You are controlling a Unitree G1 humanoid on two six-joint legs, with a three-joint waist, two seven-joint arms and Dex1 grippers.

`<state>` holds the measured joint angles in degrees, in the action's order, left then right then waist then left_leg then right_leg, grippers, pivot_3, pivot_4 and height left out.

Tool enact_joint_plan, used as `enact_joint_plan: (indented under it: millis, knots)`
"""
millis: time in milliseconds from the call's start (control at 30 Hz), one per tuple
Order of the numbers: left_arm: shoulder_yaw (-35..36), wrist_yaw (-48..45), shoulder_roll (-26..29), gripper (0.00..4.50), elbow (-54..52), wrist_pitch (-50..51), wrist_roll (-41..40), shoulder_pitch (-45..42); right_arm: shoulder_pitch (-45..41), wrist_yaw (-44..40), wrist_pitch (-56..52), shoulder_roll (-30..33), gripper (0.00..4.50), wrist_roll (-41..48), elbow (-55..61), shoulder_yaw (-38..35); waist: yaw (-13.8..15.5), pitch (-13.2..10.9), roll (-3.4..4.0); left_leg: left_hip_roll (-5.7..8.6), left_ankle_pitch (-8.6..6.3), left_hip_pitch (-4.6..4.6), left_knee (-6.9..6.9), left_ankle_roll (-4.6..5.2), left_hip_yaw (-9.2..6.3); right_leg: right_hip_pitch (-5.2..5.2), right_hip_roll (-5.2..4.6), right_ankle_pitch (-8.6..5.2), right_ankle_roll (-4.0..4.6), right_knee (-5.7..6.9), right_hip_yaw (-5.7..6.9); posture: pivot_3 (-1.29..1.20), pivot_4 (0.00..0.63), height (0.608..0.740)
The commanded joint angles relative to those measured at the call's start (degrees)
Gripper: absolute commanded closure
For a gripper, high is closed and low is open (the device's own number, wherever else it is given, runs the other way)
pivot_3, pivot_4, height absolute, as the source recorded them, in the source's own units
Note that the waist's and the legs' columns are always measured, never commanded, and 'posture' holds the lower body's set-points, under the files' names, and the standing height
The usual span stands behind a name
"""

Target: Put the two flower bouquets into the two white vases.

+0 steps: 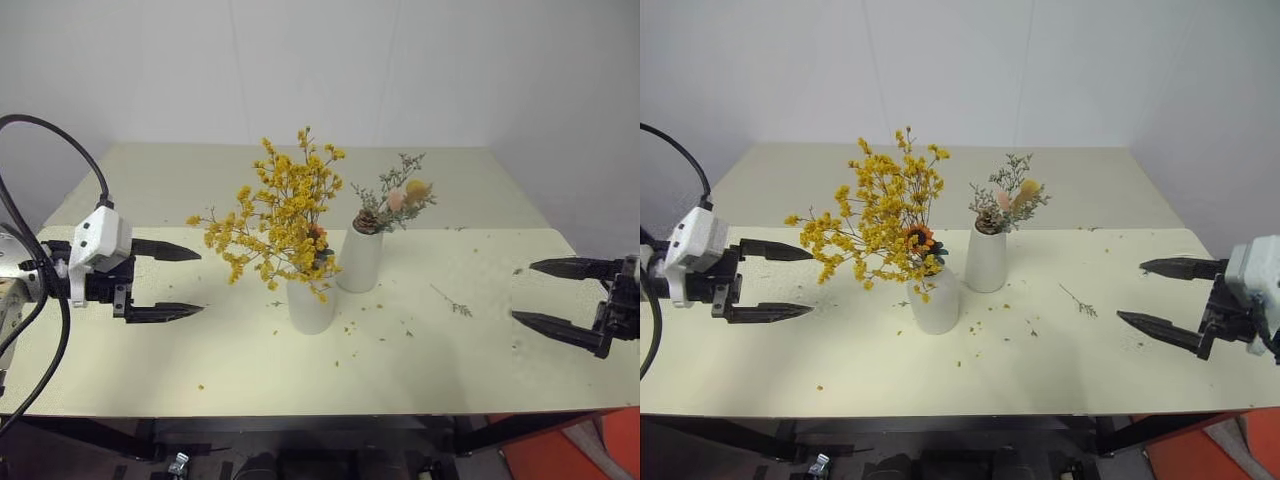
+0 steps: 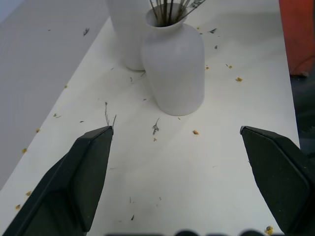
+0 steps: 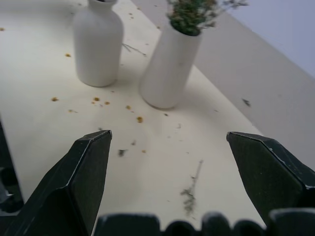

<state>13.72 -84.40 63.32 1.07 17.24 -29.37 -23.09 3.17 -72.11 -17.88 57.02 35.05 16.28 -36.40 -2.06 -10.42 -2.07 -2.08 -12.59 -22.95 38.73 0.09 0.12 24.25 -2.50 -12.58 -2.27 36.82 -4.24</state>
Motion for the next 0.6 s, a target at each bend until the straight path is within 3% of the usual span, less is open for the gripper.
enact_joint_plan:
  millis: [33,600]
  knots:
    - [1.8,-2.4,1.6,0.0,3.6,-2.4,-0.2,-1.5,0.1,1.3,-0.8,0.1,0.09,1.9,3.7,-2.4,0.0,0.0,0.0,0.0,0.0,0.0,0.0,0.0,0.0,0.0,0.0,0.0,0.01,0.0,0.0,0.0,0.15,0.74]
    - [6.1,-1.9,3.8,0.0,3.4,-2.4,-0.7,2.4,-5.5,1.1,1.5,-0.6,0.09,1.1,-0.4,4.9,0.0,0.0,0.0,-0.05,0.0,-0.03,-0.03,0.0,0.03,0.04,-0.01,-0.14,0.25,-0.02,0.02,0.0,0.15,0.74]
